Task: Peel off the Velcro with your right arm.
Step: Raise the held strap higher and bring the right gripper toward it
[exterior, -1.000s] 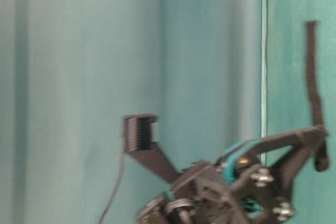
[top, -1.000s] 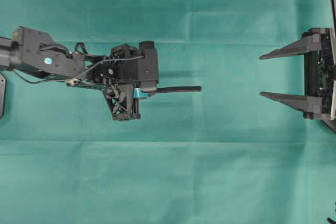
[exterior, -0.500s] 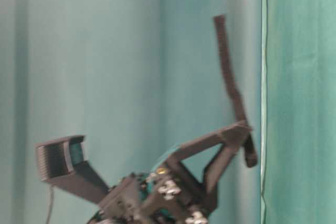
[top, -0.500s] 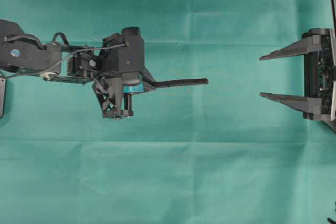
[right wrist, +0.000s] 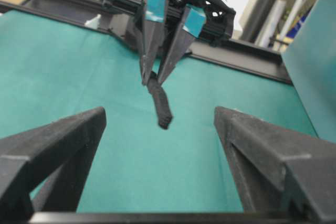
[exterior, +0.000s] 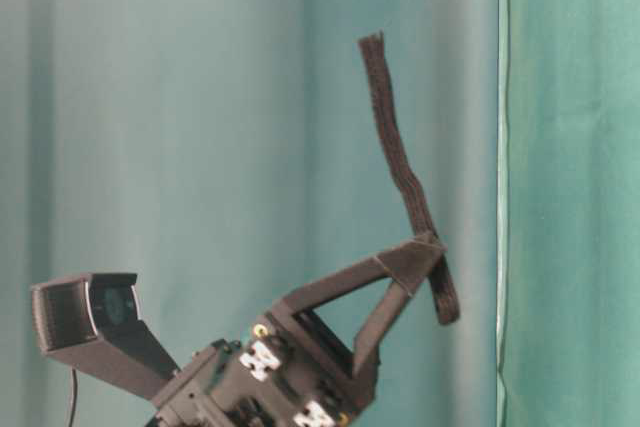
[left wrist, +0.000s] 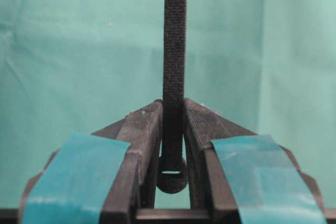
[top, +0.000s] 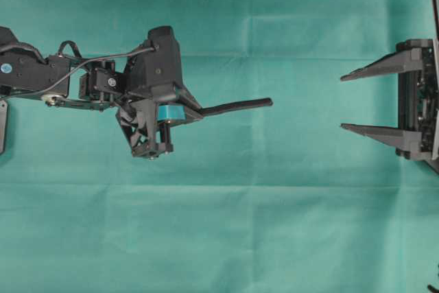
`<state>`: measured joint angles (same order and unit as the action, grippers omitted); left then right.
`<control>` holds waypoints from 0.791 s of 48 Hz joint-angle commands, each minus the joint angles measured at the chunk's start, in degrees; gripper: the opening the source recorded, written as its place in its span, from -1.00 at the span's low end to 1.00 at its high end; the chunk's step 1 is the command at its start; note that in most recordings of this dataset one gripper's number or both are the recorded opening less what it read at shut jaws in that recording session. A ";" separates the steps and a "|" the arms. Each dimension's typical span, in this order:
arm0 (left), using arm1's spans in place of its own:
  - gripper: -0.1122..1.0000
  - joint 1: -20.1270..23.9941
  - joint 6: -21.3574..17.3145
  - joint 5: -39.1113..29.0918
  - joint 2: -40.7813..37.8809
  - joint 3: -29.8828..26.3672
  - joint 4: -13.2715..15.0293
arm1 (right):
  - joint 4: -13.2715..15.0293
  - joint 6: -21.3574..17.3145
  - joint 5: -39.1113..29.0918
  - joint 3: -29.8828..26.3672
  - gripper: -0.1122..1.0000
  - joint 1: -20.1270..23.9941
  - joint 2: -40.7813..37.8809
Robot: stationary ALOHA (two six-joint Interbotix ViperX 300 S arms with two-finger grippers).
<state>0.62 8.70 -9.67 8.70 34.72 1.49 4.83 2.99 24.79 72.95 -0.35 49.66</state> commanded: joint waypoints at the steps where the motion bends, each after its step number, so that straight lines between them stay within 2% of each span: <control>1: -0.61 -0.18 2.64 1.41 2.02 -1.49 0.18 | 0.53 1.32 0.70 -1.85 0.61 -0.18 -1.58; 7: -0.61 -0.70 7.38 3.60 3.08 -1.23 0.18 | 0.88 5.01 0.70 -3.52 0.61 -0.44 -4.22; 20: -0.61 -2.20 14.85 9.58 5.19 0.62 0.18 | 0.79 15.47 1.49 -8.00 0.61 -1.23 -10.99; 33: -0.61 -3.25 21.01 12.92 6.50 2.64 0.18 | 0.70 19.86 6.50 -9.84 0.61 -3.08 -15.12; 38: -0.61 -3.25 22.24 13.80 6.86 3.25 0.18 | 0.70 21.45 6.86 -10.55 0.61 -3.25 -16.70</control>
<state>-2.37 30.50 2.99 13.97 38.14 1.58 5.63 23.82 30.76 64.07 -3.43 33.84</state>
